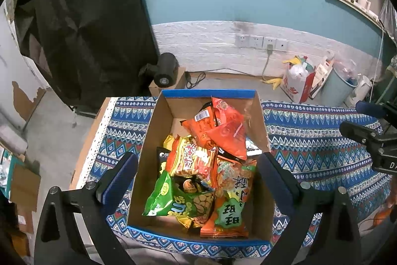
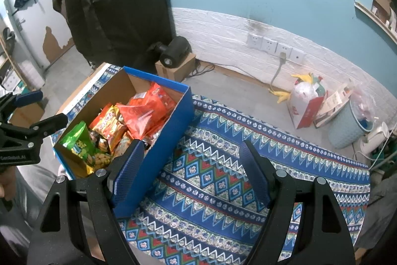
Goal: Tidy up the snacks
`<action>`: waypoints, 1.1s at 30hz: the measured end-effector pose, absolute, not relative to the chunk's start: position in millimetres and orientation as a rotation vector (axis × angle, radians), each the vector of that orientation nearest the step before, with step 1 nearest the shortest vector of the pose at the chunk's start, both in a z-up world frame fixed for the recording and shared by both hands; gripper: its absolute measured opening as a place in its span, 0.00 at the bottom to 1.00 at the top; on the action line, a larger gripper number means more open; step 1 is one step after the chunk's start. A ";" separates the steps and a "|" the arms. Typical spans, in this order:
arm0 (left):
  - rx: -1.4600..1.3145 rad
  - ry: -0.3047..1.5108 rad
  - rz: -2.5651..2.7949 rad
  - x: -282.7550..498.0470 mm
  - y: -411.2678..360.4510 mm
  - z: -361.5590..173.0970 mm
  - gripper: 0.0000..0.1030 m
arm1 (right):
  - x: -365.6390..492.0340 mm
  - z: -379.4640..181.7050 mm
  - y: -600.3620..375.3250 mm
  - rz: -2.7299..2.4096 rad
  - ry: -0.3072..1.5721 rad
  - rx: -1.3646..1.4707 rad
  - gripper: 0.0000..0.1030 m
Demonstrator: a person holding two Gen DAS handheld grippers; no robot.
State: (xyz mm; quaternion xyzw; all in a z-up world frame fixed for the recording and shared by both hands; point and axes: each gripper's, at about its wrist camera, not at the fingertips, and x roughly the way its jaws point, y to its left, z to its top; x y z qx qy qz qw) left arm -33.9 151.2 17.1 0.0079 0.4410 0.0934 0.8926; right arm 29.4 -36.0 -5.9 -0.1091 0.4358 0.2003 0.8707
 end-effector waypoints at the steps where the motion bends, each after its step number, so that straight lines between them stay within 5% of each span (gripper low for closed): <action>1: 0.021 0.915 0.194 -34.1 150.7 16.7 0.96 | 29.2 -6.0 -36.1 0.418 0.912 -0.229 0.76; 33: 0.051 0.949 0.176 -34.3 138.2 10.8 0.96 | 27.9 -3.4 -36.4 0.416 0.903 -0.230 0.76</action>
